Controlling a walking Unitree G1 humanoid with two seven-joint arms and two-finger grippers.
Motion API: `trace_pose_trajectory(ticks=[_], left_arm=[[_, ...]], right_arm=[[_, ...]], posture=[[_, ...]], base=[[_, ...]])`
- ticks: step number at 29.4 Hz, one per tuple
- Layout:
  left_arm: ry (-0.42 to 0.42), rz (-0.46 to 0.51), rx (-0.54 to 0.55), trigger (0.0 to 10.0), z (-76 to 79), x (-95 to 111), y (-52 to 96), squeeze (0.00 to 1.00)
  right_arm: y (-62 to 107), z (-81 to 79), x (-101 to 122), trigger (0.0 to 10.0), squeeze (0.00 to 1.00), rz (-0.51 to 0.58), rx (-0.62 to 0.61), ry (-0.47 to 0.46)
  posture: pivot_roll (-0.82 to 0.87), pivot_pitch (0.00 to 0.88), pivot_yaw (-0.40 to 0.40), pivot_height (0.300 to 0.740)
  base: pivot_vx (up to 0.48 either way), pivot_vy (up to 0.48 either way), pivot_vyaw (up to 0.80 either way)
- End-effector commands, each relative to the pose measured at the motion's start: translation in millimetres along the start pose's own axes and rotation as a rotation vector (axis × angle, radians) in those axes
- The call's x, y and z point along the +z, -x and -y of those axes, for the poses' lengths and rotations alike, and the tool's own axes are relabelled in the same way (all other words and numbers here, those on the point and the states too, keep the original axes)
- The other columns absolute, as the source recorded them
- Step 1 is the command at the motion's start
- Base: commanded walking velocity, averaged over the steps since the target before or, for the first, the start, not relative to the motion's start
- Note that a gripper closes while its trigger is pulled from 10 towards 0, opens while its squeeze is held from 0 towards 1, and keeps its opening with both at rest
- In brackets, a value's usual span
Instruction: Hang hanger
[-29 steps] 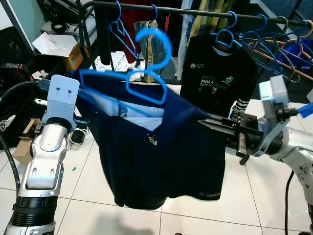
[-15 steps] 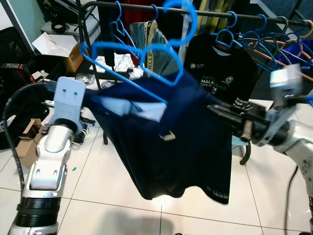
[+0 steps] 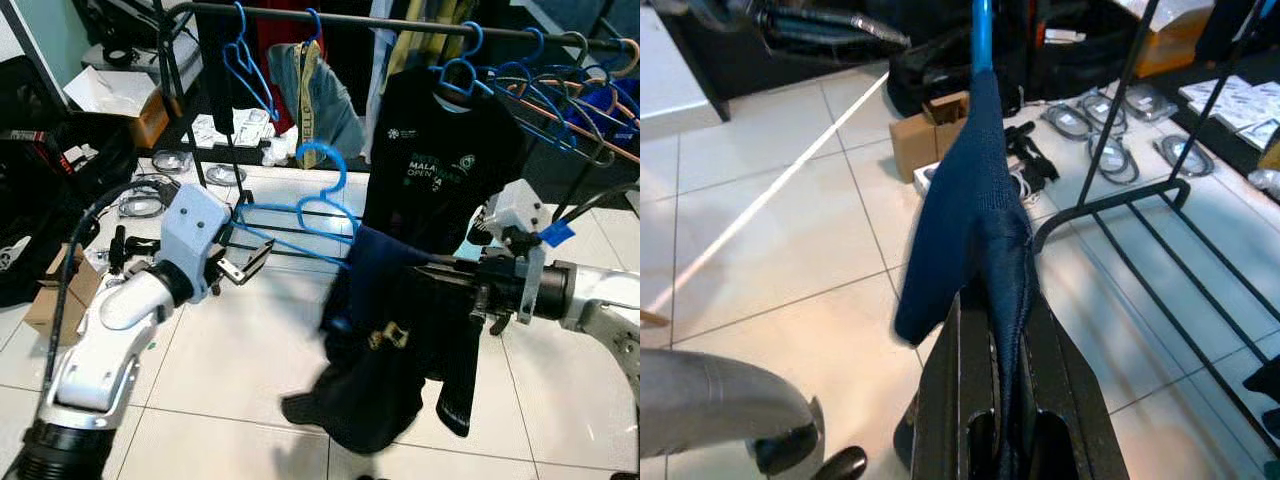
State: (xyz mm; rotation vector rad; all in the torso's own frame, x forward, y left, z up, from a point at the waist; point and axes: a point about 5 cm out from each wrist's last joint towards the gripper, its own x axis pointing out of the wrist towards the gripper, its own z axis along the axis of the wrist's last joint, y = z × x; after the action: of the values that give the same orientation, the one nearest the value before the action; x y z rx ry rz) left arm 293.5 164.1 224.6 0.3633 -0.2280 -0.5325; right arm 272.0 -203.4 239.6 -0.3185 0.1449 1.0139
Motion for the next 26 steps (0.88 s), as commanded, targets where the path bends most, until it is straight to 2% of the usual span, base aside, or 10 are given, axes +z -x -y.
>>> trace_pose_trajectory(ticks=[1,4,9,11,13,14,15,16,19,26], left_arm=[[-0.003,-0.025,-0.058,10.0,2.3,-1.5,5.0,1.0],[-0.024,-0.041,-0.162,10.0,2.8,1.7,9.7,1.0],[0.004,-0.005,-0.208,10.0,7.2,8.7,8.5,1.0],[0.074,0.02,-0.316,10.0,17.2,11.9,12.9,1.0],[0.114,0.026,-0.376,10.0,21.8,12.8,16.8,1.0],[0.153,0.032,-0.434,10.0,25.5,14.3,20.7,0.34],[0.153,0.032,-0.434,10.0,25.5,14.3,20.7,0.34],[0.189,0.037,-0.485,10.0,29.0,16.5,23.7,0.0],[0.22,0.024,-0.571,10.0,34.2,17.8,26.1,0.0],[0.208,0.017,-0.542,10.0,29.9,16.3,23.0,0.0]], right_arm=[[0.3,-3.6,-0.9,0.0,0.0,-0.029,0.027,0.036],[1.3,-1.9,-8.9,0.0,0.0,-0.14,0.069,0.088],[1.8,-3.6,-14.9,0.0,0.0,-0.24,0.125,0.152],[3.5,1.6,-25.8,0.0,0.0,-0.399,0.162,0.296],[4.2,4.8,-26.6,0.0,0.0,-0.439,0.178,0.347],[4.4,7.2,-25.6,0.0,0.0,-0.456,0.186,0.379],[4.4,7.2,-25.6,0.0,0.0,-0.456,0.186,0.379],[3.5,10.0,-21.6,0.0,0.0,-0.452,0.184,0.403],[1.2,19.5,-6.7,0.0,0.0,-0.436,0.154,0.466],[4.9,26.4,7.2,0.0,0.0,-0.407,0.139,0.497]], posture=[[-0.07,0.16,0.036,0.74],[-0.07,0.152,0.037,0.74],[-0.07,0.15,0.04,0.74],[-0.08,0.145,0.046,0.74],[-0.08,0.142,0.047,0.74],[-0.07,0.141,0.047,0.74],[-0.07,0.141,0.047,0.74],[-0.07,0.138,0.047,0.74],[-0.07,0.132,0.054,0.74],[-0.07,0.132,0.059,0.74]], base=[[0.0,0.0,0.0],[0.0,0.0,0.0],[0.0,0.0,0.0],[0.0,0.0,0.0],[0.0,0.0,0.0],[0.0,0.0,0.0],[0.0,0.0,0.0],[0.0,0.0,0.0],[0.0,0.0,0.0],[0.0,0.0,0.0]])
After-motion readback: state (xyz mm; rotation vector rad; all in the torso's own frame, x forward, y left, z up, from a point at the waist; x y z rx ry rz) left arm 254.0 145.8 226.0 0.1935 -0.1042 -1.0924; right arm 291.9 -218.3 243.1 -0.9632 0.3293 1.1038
